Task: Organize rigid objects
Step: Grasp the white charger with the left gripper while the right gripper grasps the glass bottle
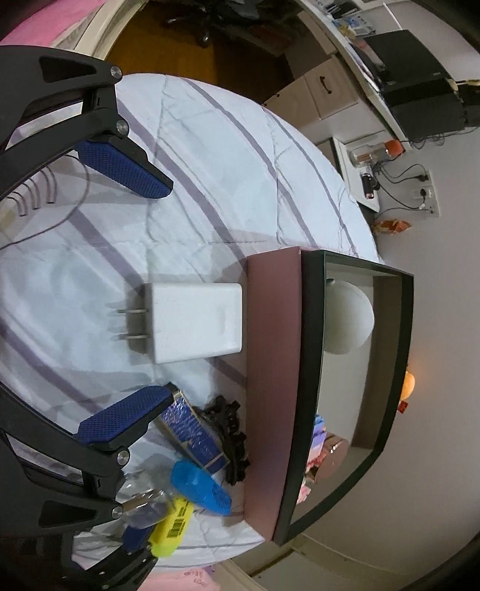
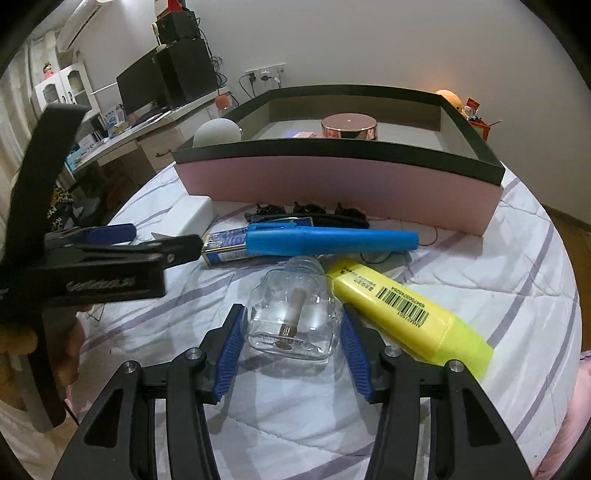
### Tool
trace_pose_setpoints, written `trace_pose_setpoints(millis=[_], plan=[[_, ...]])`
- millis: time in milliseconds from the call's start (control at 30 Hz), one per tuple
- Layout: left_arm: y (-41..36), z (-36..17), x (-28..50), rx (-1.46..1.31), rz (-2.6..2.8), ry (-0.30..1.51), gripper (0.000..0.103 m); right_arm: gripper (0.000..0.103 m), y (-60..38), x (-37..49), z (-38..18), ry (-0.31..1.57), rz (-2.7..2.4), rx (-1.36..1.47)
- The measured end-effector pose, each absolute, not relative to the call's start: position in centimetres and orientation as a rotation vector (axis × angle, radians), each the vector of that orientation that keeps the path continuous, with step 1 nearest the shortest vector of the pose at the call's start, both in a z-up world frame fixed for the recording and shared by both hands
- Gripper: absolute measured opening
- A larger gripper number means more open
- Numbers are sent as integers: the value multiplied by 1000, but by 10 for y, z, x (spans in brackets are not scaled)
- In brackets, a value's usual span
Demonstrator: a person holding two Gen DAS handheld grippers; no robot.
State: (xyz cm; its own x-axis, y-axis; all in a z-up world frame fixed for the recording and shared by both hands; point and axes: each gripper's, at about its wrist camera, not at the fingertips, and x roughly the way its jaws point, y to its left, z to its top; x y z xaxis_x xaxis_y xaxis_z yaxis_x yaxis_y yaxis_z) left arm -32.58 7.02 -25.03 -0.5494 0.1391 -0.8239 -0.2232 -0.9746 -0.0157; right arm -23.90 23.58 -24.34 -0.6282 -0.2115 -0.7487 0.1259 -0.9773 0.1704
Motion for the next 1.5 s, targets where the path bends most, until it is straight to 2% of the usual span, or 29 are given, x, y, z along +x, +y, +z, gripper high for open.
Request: trace_pose_setpoints(millis=[67, 133, 200, 233, 300, 367, 933, 1000, 1033, 1067, 1133, 1233, 1267, 1300, 1367, 1500], plan=[[71, -254, -328, -1376, 2579, 138, 89, 52, 236, -239, -243, -153, -2673, 1243], [72, -255, -329, -1367, 2581, 160, 85, 52, 237, -240, -244, -155, -2671, 1240], [70, -253, -328, -1347, 2569, 150, 67, 52, 238, -240, -245, -156, -2670, 1239], [69, -252, -329, -1345, 2561, 143, 64, 52, 237, -240, -245, -157, -2671, 1239], [68, -251, -329, -1336, 2542, 142, 48, 52, 237, -240, -245, -155, -2670, 1238], [64, -250, -327, -1331, 2526, 132, 41, 52, 237, -240, -245, -155, -2671, 1237], [28, -247, -263, -1307, 2442, 81, 42, 53, 227, -218, -243, -123, -2675, 1259], [29, -246, -266, -1311, 2452, 71, 46, 58, 224, -220, -243, -121, -2682, 1261], [30, -246, -268, -1313, 2454, 71, 48, 64, 222, -221, -243, -124, -2676, 1257], [32, -245, -270, -1315, 2461, 73, 55, 69, 220, -221, -243, -122, -2673, 1256], [35, -246, -273, -1313, 2471, 76, 58, 71, 217, -223, -243, -99, -2680, 1253], [40, -248, -274, -1303, 2486, 114, 55, 71, 217, -224, -245, -97, -2690, 1239], [40, -248, -274, -1298, 2492, 117, 51, 68, 218, -224, -244, -103, -2691, 1235], [39, -248, -274, -1299, 2492, 115, 46, 65, 219, -225, -244, -105, -2695, 1235], [35, -247, -275, -1307, 2505, 78, 41, 52, 222, -226, -244, -79, -2712, 1240], [35, -246, -271, -1310, 2507, 85, 41, 52, 229, -225, -244, -127, -2687, 1227]])
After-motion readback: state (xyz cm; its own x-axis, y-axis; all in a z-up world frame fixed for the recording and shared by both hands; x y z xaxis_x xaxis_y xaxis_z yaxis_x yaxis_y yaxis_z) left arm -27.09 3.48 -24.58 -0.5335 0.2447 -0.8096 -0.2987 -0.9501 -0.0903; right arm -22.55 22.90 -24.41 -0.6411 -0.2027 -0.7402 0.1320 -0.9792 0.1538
